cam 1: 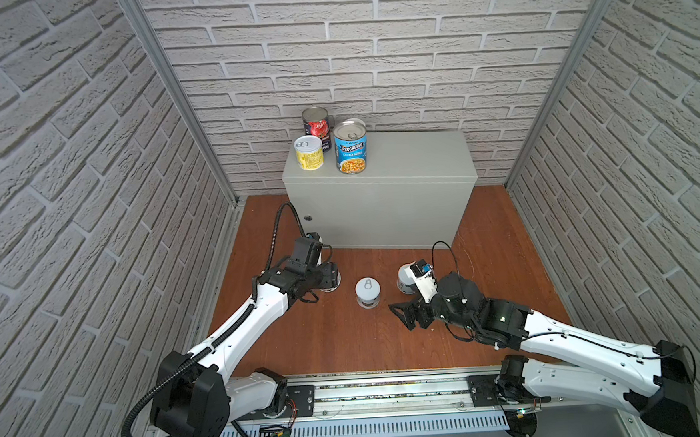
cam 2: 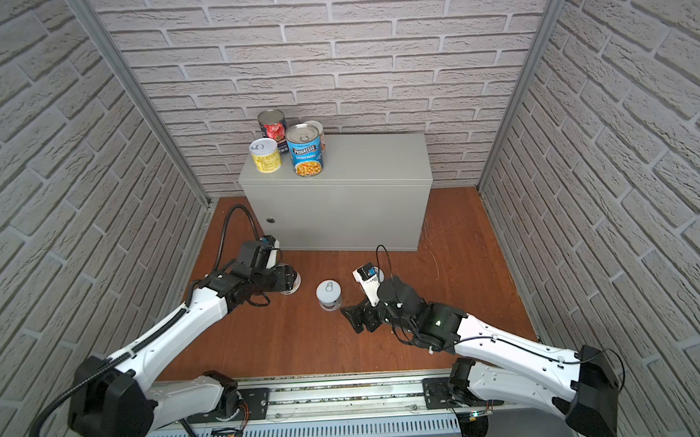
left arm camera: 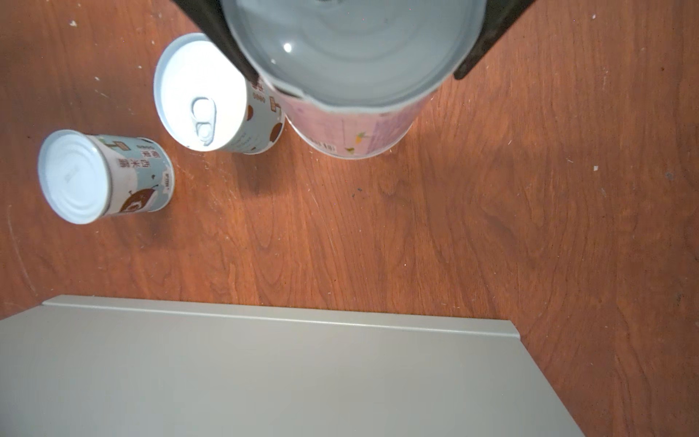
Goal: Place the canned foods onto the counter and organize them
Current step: 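Lift the pink can with the left gripper while the right gripper approaches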
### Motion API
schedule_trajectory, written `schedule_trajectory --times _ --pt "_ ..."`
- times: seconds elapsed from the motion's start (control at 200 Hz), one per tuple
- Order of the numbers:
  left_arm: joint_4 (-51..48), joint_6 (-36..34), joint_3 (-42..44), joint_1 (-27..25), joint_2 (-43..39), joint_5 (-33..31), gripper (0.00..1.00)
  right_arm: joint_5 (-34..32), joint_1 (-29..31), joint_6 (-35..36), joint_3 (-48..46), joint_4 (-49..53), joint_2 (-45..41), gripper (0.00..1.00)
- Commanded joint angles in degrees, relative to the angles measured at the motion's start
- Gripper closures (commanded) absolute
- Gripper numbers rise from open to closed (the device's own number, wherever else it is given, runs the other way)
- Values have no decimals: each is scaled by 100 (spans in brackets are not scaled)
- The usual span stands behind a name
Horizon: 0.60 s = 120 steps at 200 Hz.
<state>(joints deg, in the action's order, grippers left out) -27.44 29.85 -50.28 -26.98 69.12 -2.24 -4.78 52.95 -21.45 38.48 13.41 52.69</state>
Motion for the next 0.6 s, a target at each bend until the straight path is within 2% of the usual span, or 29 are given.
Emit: schedule_trajectory --times 0.0,0.425,0.595 --pt "267 131 -32 -70 -226 76 53 -142 57 -96 47 49 -379 6" --pt "28 138 -623 -675 76 205 54 -106 79 -298 -183 -177 -334 6" --pt "-275 84 -849 -722 50 289 54 20 181 -105 39 -395 128 6"
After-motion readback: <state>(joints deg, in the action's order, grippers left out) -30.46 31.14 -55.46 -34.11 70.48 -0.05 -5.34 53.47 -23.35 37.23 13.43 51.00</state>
